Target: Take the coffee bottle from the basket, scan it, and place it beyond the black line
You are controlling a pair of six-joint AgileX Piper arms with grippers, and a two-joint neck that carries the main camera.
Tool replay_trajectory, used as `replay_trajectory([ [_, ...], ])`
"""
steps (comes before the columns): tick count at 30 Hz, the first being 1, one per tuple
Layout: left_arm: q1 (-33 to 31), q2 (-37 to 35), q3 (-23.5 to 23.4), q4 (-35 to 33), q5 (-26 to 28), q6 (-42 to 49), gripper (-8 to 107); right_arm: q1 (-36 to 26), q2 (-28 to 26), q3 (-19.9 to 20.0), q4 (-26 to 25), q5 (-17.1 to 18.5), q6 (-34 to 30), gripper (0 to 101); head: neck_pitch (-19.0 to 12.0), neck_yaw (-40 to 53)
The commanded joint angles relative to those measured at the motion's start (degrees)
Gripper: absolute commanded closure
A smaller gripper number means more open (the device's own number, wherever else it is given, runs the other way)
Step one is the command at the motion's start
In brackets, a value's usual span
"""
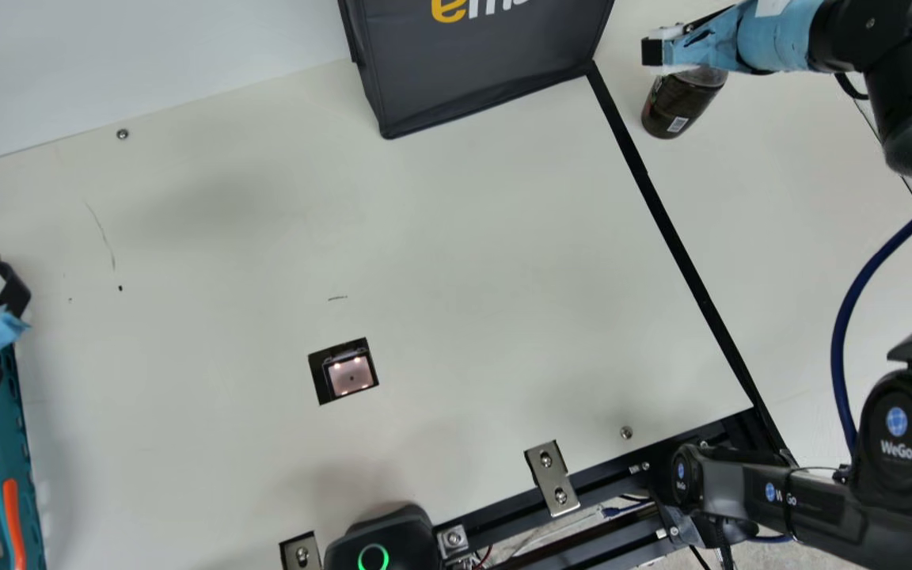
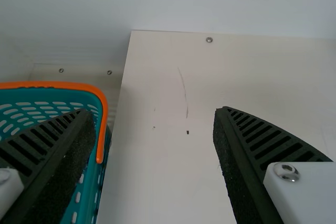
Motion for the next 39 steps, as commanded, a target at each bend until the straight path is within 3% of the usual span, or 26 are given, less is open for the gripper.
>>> replay_trajectory([
  [1,0.0,0.0,0.0,0.0,0.0,0.0,9,0.6,-0.6,0.4,0.2,0.0,0.0,10,-1.5,-0.1],
  [20,0.0,0.0,0.0,0.0,0.0,0.0,9,9.7,-6.4,5.7,-1.0,-0.9,4.0,10,-1.5,-0.1],
  [39,0.0,0.0,0.0,0.0,0.0,0.0,9,20.1,-7.0,6.3,-6.0,-2.9,13.3,10,-1.5,-0.1],
])
